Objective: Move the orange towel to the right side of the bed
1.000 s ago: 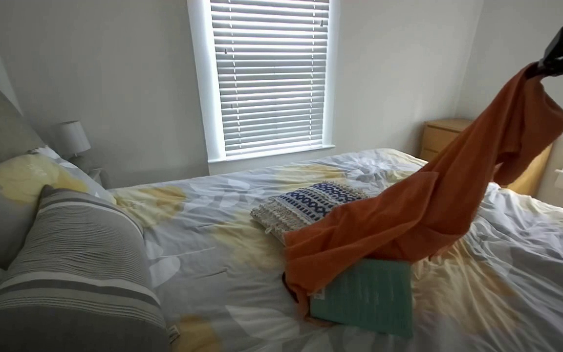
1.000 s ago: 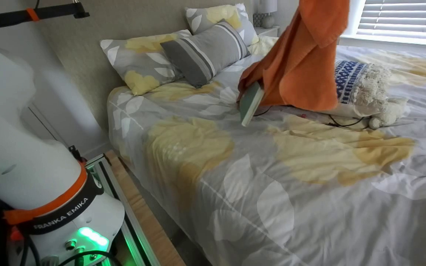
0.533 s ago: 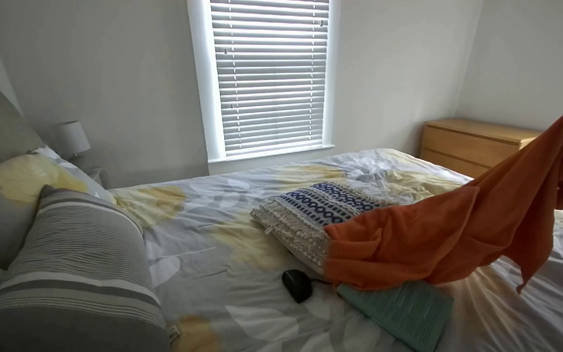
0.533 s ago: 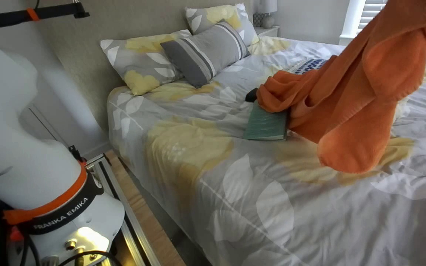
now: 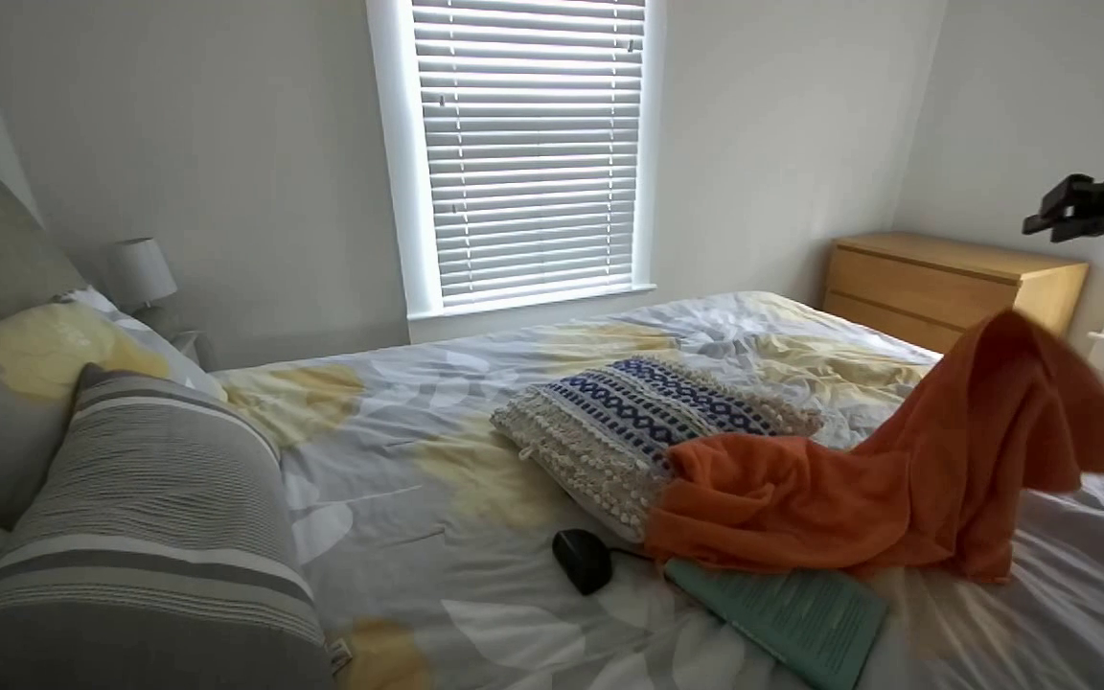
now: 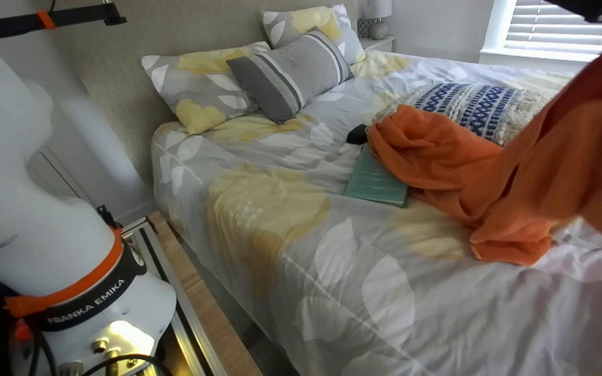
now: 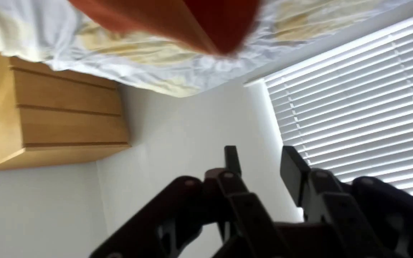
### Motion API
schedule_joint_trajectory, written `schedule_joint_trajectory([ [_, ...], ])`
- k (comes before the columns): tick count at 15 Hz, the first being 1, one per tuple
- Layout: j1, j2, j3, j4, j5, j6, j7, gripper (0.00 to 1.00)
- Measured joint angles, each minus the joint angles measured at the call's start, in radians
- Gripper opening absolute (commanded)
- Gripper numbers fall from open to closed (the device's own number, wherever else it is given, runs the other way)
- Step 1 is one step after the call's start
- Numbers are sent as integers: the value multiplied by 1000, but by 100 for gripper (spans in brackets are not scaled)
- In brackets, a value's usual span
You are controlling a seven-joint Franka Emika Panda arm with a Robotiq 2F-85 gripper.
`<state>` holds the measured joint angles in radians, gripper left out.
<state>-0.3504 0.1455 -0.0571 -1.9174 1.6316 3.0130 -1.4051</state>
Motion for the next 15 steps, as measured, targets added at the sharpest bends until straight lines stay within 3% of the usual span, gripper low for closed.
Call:
schedule_joint_trajectory([
  [4, 40, 86, 69, 0, 35, -152, 9, 99],
  [7, 106, 142, 135, -30, -7, -184, 62, 100],
  [11, 198, 197, 173, -64, -260, -196, 283, 100],
  [13, 258, 210, 134, -89, -421, -221, 418, 100],
  [15, 338, 211, 49, -113, -580, -262, 546, 100],
])
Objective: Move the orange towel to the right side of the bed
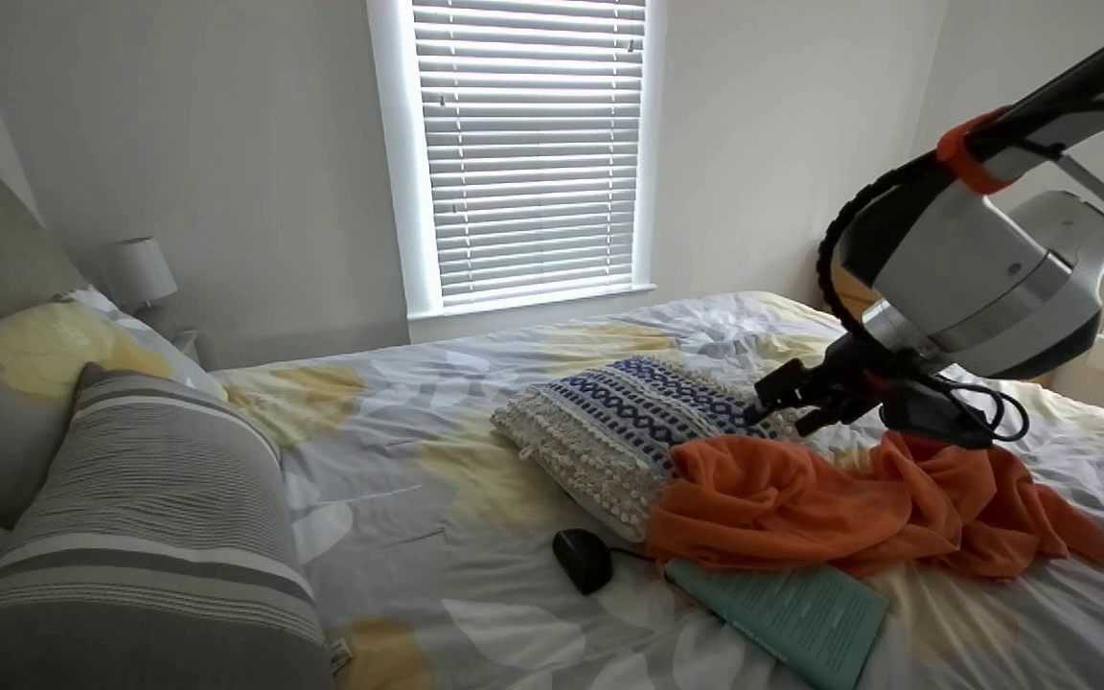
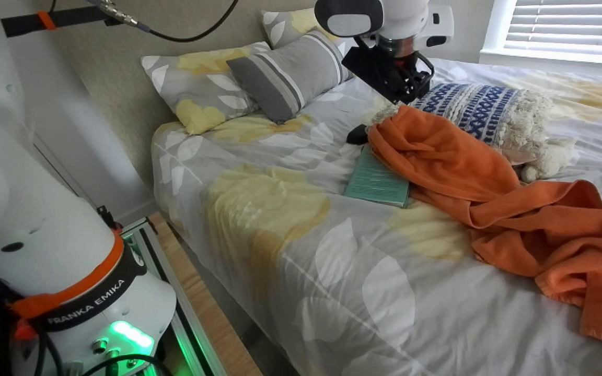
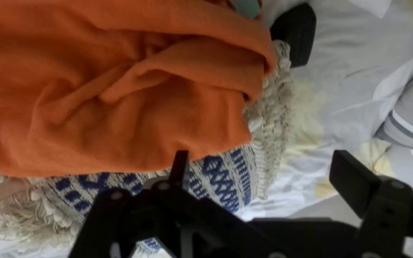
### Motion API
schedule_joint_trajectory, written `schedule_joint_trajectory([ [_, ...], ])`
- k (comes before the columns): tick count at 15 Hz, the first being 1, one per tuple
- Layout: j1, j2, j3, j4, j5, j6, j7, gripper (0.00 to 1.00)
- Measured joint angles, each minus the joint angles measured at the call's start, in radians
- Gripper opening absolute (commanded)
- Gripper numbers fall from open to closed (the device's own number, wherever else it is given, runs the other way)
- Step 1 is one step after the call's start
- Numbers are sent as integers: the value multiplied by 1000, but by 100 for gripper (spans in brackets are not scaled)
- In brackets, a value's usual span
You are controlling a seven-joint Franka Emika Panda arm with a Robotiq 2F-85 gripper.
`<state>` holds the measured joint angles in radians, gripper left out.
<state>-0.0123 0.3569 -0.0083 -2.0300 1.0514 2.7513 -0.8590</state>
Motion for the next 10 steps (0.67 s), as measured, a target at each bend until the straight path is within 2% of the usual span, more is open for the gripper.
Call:
schedule_joint_trajectory([
  [3, 151, -9, -196, -11, -243, -121, 188, 100],
  [6, 313, -32, -412, 18, -492, -299, 351, 100],
  [8, 376, -53, -492, 68, -652, -443, 438, 100],
  [10, 400, -83, -511, 123, -788, -602, 502, 100],
])
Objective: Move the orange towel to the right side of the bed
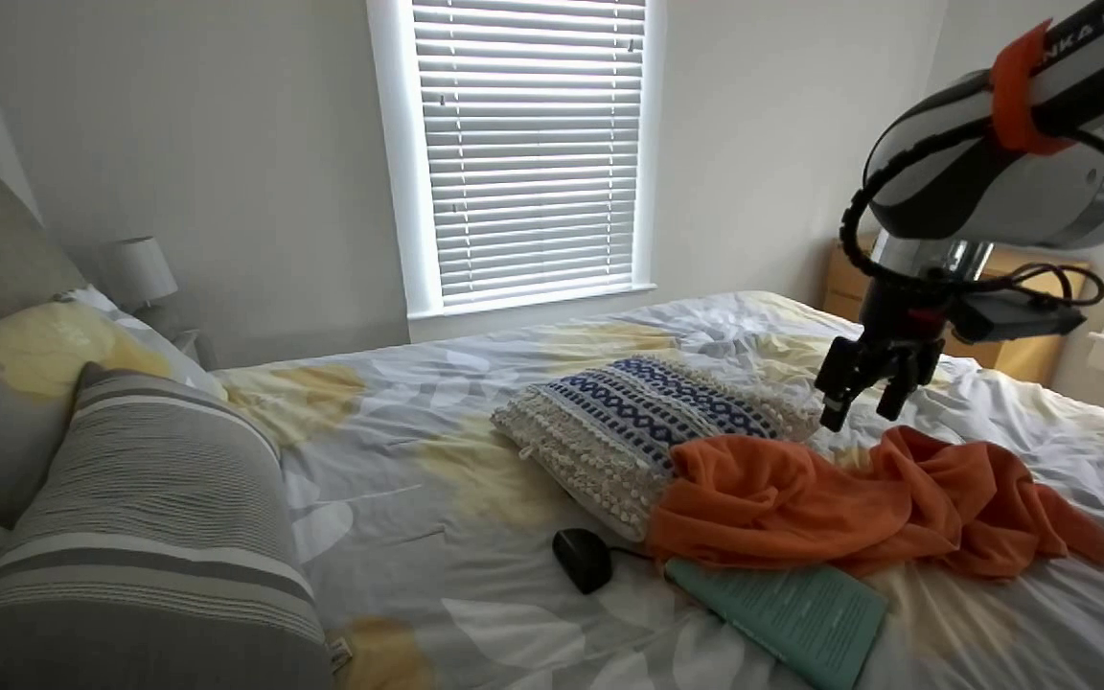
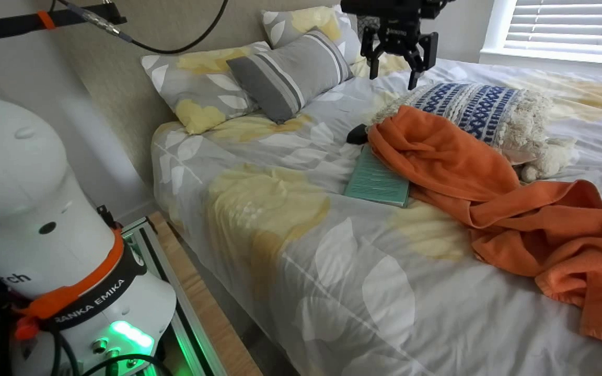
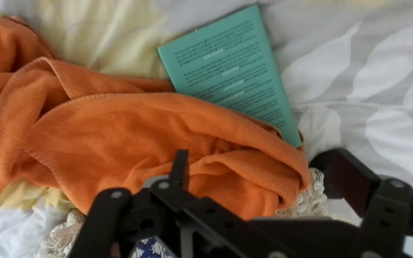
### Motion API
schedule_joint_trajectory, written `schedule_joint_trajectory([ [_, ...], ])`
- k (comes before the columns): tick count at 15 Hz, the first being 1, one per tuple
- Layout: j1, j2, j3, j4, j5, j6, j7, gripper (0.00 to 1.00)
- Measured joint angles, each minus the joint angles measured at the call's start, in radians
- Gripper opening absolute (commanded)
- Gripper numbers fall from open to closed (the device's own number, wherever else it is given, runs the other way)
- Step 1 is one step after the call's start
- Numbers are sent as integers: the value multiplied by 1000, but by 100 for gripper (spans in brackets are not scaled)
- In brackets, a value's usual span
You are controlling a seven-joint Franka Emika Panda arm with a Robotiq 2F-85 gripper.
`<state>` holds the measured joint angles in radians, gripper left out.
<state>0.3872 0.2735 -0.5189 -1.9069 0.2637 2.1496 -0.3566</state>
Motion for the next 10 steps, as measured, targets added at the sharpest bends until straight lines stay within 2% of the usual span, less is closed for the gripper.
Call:
schedule_joint_trajectory([
  [1, -17, -18, 31, 25, -73, -75, 33, 100],
  [4, -123, -64, 204, 84, -265, -280, 117, 100],
  [6, -162, -83, 290, 109, -373, -386, 145, 100],
  [8, -181, -101, 353, 118, -492, -418, 169, 100],
  [10, -189, -120, 384, 119, -548, -418, 179, 100],
])
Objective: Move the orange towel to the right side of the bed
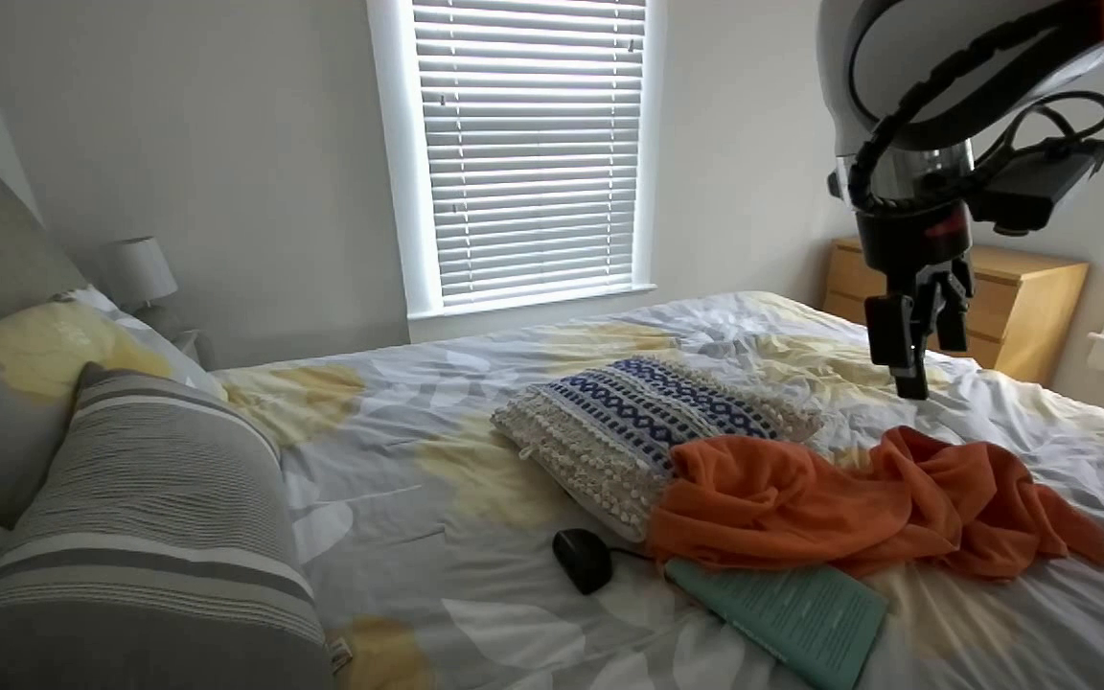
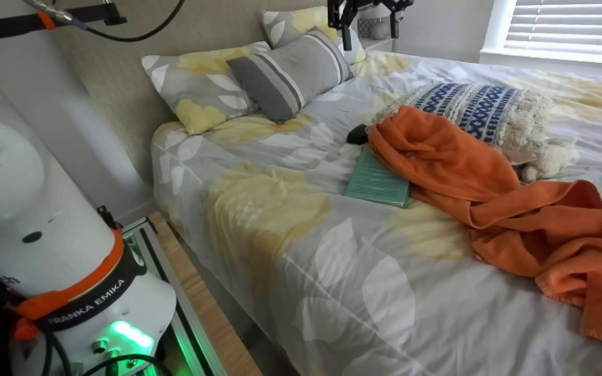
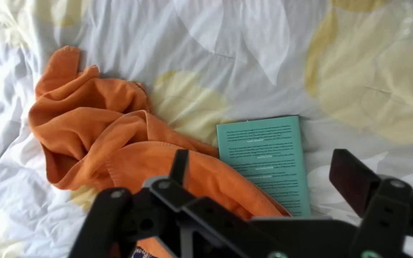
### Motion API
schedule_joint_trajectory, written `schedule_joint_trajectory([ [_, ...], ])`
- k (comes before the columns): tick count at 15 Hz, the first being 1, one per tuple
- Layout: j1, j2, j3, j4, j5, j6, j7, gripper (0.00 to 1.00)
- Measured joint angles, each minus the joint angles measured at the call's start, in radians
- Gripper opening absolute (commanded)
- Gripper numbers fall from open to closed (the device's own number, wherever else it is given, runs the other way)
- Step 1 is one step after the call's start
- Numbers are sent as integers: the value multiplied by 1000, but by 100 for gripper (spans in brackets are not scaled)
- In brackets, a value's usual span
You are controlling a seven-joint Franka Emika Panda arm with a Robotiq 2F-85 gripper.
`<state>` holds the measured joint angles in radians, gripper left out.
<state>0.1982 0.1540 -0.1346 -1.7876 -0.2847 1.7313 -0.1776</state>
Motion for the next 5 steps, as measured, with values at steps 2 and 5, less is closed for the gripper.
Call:
schedule_joint_trajectory([
  [2, -5, -7, 6, 0, -11, 0, 0, 100],
  [5, -11, -7, 7, 0, -13, 0, 0, 100],
])
